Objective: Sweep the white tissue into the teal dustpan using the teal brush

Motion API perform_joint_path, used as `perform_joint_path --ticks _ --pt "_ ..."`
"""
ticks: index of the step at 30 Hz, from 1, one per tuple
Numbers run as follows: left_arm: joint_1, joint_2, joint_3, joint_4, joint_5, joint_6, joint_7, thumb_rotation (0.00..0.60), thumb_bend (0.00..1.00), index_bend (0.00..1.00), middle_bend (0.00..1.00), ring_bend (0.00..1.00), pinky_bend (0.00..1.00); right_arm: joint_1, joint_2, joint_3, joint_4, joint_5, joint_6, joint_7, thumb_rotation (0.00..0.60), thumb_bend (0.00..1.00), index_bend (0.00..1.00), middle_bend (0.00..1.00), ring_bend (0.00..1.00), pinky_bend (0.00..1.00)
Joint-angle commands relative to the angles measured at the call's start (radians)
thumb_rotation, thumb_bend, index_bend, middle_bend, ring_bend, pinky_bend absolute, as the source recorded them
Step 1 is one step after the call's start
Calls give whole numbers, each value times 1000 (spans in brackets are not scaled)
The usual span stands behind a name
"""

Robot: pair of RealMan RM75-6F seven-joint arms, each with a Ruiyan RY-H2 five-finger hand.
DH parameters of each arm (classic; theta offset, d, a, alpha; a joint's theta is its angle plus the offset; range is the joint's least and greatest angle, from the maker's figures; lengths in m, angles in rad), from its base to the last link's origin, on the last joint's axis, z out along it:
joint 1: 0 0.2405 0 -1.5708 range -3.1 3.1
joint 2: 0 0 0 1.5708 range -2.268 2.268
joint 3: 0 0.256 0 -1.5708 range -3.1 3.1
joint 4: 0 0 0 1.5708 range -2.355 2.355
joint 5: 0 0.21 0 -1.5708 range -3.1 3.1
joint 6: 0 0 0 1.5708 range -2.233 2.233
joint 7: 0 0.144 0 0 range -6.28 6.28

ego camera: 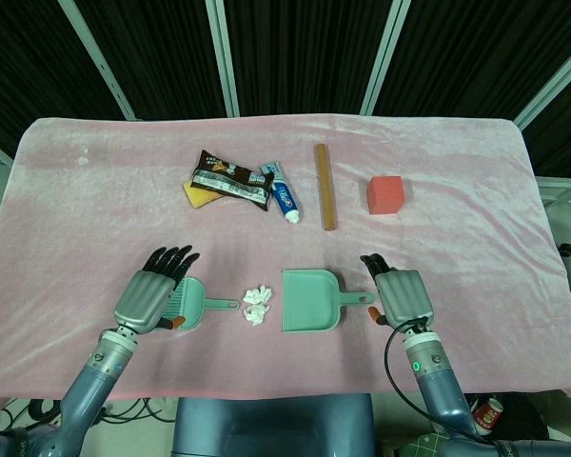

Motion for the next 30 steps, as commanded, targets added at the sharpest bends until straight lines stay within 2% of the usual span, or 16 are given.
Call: perform_joint_path --ticks 1,13,23,30 --pt "1 12 6 -13 8 10 1 600 0 0 0 0 49 1 5 -6 -2 -2 -1 3 600 174 159 163 492 675" --pt "-3 31 16 -27 10 27 -3 600 0 0 0 0 49 11 0 -42 5 -16 -12 1 600 174 159 163 492 675" --pt "-31 -21 15 16 -43 -1 5 600 0 0 0 0 49 22 -9 -47 16 -6 -12 -3 600 179 159 164 495 676" --pt "-45 -34 9 26 -46 3 3 600 0 0 0 0 49 43 -15 -39 42 6 -17 -20 600 191 180 224 580 754"
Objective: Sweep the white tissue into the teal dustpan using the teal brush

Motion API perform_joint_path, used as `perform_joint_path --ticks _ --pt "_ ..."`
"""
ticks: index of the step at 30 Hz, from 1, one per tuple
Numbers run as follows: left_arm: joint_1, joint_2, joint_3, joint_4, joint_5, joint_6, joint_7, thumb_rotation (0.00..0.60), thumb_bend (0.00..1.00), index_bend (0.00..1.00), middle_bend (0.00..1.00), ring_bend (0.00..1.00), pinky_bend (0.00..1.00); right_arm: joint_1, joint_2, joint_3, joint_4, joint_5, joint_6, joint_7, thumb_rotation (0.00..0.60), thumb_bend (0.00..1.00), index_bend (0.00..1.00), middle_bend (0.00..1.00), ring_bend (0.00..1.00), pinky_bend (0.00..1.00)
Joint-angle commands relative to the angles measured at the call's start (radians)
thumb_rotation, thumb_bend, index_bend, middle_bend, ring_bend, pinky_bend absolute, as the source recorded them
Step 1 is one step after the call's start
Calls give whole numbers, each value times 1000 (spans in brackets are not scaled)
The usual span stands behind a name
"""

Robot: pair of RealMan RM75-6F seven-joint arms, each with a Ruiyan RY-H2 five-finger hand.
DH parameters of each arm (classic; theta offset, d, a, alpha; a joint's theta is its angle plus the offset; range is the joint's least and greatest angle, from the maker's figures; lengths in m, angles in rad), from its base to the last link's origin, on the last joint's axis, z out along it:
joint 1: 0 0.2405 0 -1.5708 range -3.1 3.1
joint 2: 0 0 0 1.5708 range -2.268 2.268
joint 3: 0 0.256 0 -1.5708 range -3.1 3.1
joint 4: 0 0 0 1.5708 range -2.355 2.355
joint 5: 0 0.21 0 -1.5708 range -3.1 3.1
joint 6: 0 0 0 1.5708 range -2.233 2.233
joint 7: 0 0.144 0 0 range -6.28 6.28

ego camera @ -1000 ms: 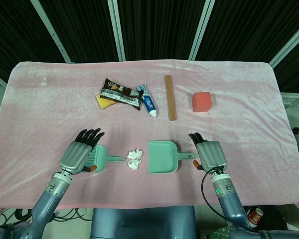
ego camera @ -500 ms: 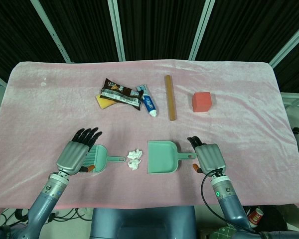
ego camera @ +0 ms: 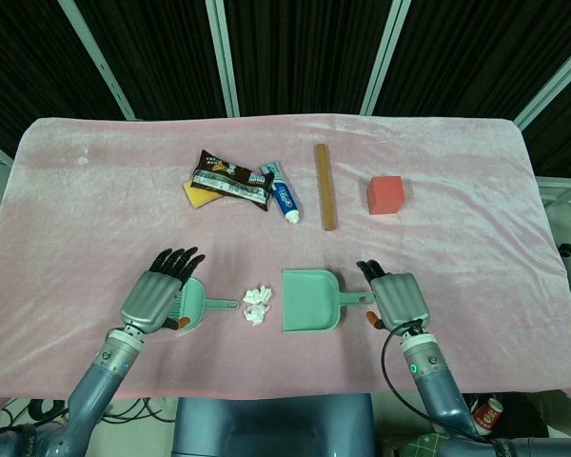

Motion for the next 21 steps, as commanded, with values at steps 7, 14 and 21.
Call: perform_joint_path --ticks 7,14,21 --pt "-20 3 -10 2 -13 -7 -1 600 0 0 0 0 49 38 -40 5 63 50 -21 -43 600 195 210 263 616 791" --pt "-35 -9 -2 13 -34 -21 13 600 0 0 0 0 49 53 -82 -4 113 98 -24 -69 600 198 243 307 630 800" --pt "-46 -28 1 31 -52 -21 25 600 0 0 0 0 49 61 -113 -4 161 123 -39 -54 600 227 278 343 634 800"
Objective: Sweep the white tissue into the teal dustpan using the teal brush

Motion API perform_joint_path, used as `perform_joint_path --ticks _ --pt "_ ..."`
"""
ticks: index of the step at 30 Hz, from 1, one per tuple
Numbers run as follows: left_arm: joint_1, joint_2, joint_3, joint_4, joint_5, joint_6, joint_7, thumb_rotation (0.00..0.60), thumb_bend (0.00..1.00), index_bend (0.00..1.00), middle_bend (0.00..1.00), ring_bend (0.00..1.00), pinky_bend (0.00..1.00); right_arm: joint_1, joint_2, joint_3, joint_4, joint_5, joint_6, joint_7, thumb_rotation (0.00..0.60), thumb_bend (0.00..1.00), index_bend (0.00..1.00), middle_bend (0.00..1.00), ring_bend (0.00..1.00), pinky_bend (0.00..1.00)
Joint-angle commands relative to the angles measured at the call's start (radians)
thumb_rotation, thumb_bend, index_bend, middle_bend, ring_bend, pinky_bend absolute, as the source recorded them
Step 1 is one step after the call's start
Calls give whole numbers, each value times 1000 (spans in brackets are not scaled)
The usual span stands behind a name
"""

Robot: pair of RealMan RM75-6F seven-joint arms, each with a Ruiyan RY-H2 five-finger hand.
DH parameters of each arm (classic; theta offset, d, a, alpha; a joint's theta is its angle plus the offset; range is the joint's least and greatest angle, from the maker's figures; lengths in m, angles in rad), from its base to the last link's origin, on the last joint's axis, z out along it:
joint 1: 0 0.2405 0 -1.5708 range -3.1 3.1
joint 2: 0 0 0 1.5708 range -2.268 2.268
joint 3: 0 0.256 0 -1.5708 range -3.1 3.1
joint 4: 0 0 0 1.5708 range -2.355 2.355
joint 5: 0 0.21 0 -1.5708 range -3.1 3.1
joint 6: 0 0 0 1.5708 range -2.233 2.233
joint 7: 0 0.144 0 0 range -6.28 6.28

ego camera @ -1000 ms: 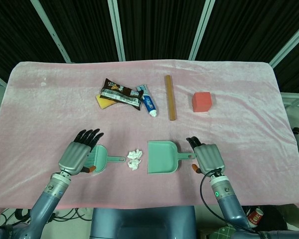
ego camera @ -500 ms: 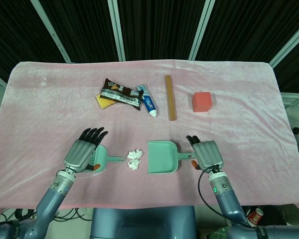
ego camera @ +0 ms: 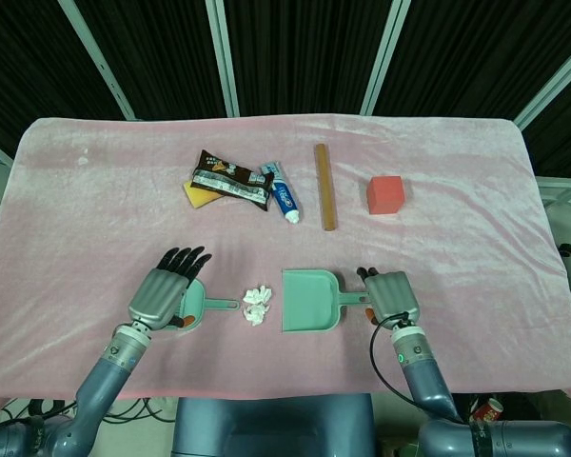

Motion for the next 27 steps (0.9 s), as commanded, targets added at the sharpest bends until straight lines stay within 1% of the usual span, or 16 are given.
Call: perform_joint_path --ticks 1,4,11,19,25,27 --pt "-4 -5 1 6 -6 0 3 600 0 0 0 0 49 5 -10 0 14 5 -7 5 600 229 285 348 635 800" --pt "-8 -8 2 12 -11 0 4 600 0 0 0 0 49 8 -21 0 27 5 -11 12 600 235 306 360 636 800" --pt "-14 -13 2 23 -15 2 -5 600 0 0 0 0 49 11 -48 -3 48 15 -16 25 600 236 312 364 638 800" --pt "-18 -11 3 29 -13 5 -17 600 0 0 0 0 49 13 -81 -8 72 14 -12 31 600 253 347 387 643 801" --pt "-19 -15 3 38 -15 8 -30 600 0 0 0 0 49 15 -104 -7 91 6 -7 37 600 263 394 411 660 801" --pt "-20 -16 3 43 -15 6 -33 600 0 0 0 0 49 17 -110 -6 95 6 -7 34 600 275 424 429 660 801"
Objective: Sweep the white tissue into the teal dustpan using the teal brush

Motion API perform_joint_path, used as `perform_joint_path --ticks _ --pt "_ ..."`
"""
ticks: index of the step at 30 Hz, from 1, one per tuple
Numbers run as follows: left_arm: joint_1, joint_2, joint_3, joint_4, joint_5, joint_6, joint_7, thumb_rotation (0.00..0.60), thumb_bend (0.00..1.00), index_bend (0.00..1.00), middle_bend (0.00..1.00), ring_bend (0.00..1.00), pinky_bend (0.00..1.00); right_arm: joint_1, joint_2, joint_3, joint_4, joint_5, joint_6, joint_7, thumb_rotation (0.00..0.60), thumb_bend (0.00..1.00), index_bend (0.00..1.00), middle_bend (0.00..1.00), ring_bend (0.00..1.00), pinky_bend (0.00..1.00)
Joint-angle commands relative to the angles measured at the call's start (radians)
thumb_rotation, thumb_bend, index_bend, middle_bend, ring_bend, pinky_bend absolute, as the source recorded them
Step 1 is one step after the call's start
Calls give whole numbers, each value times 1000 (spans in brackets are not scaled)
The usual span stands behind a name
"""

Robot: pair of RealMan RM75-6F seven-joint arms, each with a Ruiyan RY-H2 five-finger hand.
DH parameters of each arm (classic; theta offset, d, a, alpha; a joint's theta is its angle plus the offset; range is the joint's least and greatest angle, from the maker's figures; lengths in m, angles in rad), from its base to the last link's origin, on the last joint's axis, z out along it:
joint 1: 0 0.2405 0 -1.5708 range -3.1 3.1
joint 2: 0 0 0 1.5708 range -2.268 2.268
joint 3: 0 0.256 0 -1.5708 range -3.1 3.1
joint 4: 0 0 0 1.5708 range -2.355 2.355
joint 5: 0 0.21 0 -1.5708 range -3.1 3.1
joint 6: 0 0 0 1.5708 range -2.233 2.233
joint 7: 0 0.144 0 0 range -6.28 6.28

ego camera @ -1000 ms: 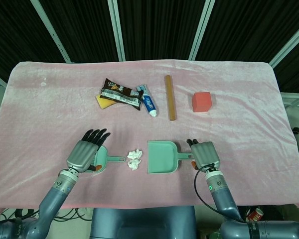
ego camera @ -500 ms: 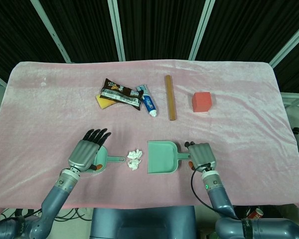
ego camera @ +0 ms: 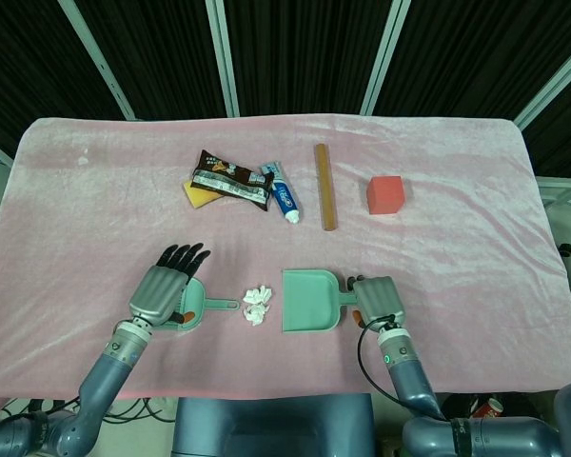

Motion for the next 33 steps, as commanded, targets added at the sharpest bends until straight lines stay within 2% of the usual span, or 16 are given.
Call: perform_joint_path --ticks 1,4,7,9,13,17,19,21,24,25,29,33 --pt "-2 -2 0 6 -1 -2 -3 600 0 0 0 0 49 3 -5 1 5 0 0 -3 600 285 441 440 660 801" --pt "-3 -3 0 11 -5 -5 -8 600 0 0 0 0 49 5 -11 2 12 0 0 -6 600 353 524 522 661 800" --pt "-4 -3 1 18 -8 -7 -12 600 0 0 0 0 49 4 -18 3 18 -10 2 1 600 443 641 654 698 801" --pt "-5 -3 2 21 -9 -9 -14 600 0 0 0 0 49 3 -17 0 19 -23 6 3 600 468 676 689 725 801" --pt "-8 -2 3 22 -10 -9 -11 600 0 0 0 0 68 0 -6 -5 12 -40 10 3 600 484 709 700 733 801" --pt "-15 -4 2 19 -16 -11 2 600 0 0 13 34 188 2 18 -4 -10 -33 3 -8 600 484 715 700 733 801" --pt "-20 -6 0 19 -19 -10 15 600 0 14 62 132 289 4 29 -5 -20 -32 1 -13 600 484 715 700 733 801" --pt "-28 -12 -4 23 -26 -9 32 600 0 73 161 341 501 6 39 -5 -28 -33 1 -20 600 484 714 700 733 801" --pt "-44 -30 -15 31 -40 -11 56 600 30 171 247 577 769 8 51 -2 -42 -24 -1 -25 600 484 715 700 733 801" --pt "-50 -35 -18 34 -46 -14 65 600 49 198 259 634 828 8 54 -2 -47 -22 -2 -26 600 484 715 700 733 801" --pt "-85 -73 -19 54 -84 -42 120 600 133 325 361 801 965 8 68 -2 -61 -10 -4 -26 600 484 715 699 733 801" --pt "-104 -102 -20 57 -158 -42 180 600 150 390 429 851 999 10 74 -6 -66 1 -8 -30 600 485 715 699 733 801"
